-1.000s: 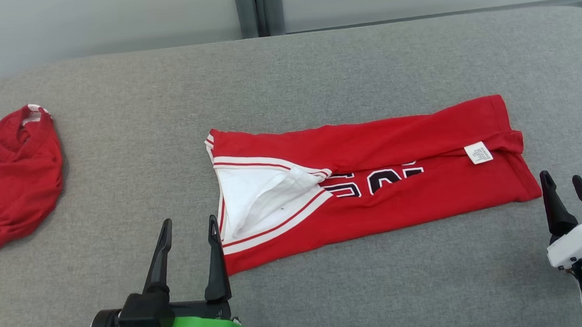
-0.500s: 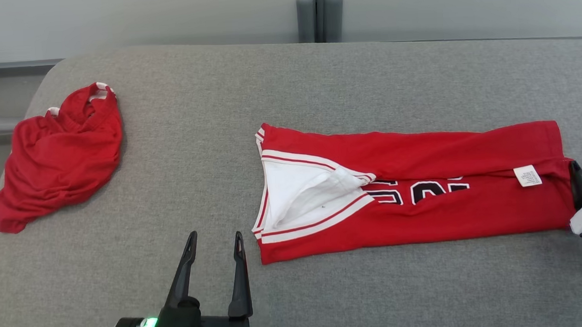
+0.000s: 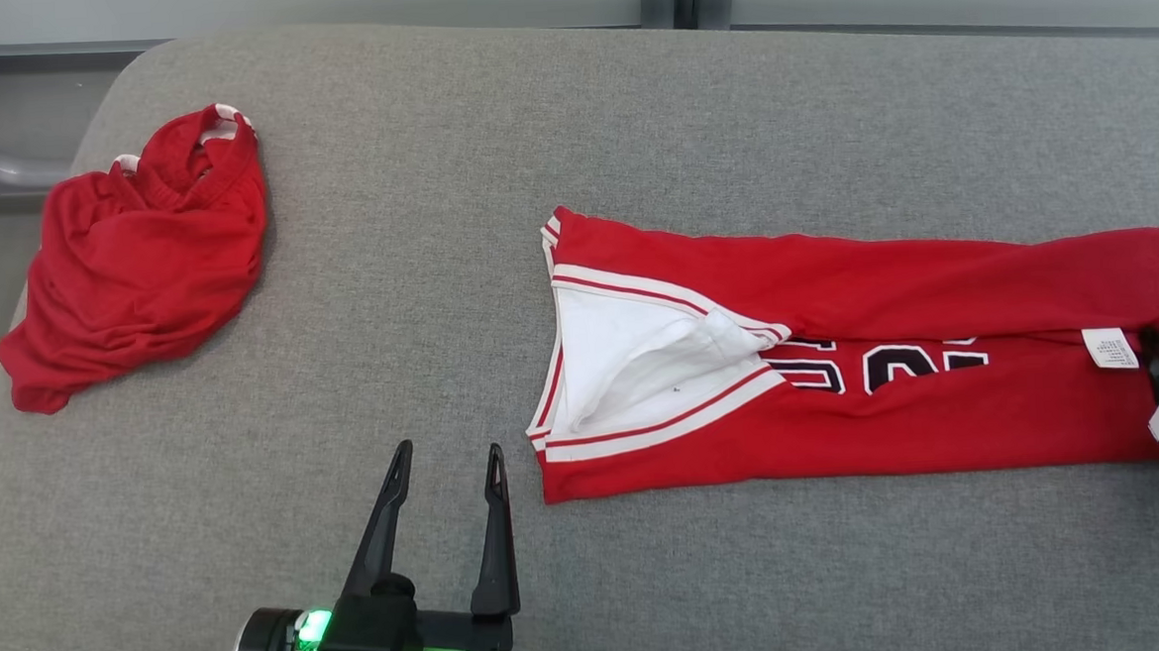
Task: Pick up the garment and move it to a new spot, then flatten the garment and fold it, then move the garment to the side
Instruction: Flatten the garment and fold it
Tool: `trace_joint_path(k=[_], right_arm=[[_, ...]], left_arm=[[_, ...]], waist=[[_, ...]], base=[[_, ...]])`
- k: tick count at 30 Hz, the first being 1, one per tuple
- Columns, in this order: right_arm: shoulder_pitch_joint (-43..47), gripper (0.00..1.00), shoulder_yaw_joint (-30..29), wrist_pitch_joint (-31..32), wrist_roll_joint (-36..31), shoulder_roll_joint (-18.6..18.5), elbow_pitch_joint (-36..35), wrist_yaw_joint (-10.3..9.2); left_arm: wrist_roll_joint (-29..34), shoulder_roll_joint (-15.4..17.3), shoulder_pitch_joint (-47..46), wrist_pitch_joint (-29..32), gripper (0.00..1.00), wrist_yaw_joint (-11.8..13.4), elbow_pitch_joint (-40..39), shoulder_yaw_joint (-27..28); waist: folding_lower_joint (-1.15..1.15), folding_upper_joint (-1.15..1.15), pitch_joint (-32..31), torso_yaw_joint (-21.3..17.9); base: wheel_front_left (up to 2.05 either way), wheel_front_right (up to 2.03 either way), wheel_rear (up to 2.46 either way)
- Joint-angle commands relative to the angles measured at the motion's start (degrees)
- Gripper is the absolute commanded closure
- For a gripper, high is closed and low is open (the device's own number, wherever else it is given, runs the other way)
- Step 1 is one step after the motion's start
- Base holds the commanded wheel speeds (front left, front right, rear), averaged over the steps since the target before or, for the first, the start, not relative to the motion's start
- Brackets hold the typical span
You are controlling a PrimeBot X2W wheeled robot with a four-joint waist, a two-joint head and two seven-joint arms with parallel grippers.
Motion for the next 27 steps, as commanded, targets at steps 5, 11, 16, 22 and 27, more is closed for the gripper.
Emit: trace_joint_path(k=[5,11,16,22,27], right_arm=[[1.13,1.0,1.51,1.85,1.65,0.91,0.07,-0.06],[0.99,1.0,1.91,-0.98,1.24,-2.86,-0.87,-0.18],[-0.36,1.0,3.13,-2.83,-1.12,-6.6,-1.21,-0.15],[-2.34,1.0,4.23,-4.06,-4.33,-12.49,-2.0,-0.14],[-4.76,1.0,5.48,-2.92,-7.4,-14.04,-4.2,-0.11]], left_arm=[[0.01,-0.07,-1.47,-0.17,0.0,0.58,0.1,-0.39],[0.89,-0.06,-1.67,-0.17,0.0,0.41,0.1,0.05],[2.04,-0.06,-2.29,-0.17,0.0,-0.05,-0.04,0.64],[3.23,-0.05,-3.43,-0.16,0.0,-1.07,0.37,1.4],[3.86,-0.03,-3.76,-0.17,0.0,-1.65,0.81,1.77]], waist=[[0.0,0.0,0.72,-0.3],[0.0,0.0,1.52,-1.75],[0.0,0.0,2.93,-4.21],[0.0,0.0,4.61,-7.83],[0.0,0.0,4.61,-10.28]], base=[[0.0,0.0,0.0],[0.0,0.0,0.0],[0.0,0.0,0.0],[0.0,0.0,0.0],[0.0,0.0,0.0]])
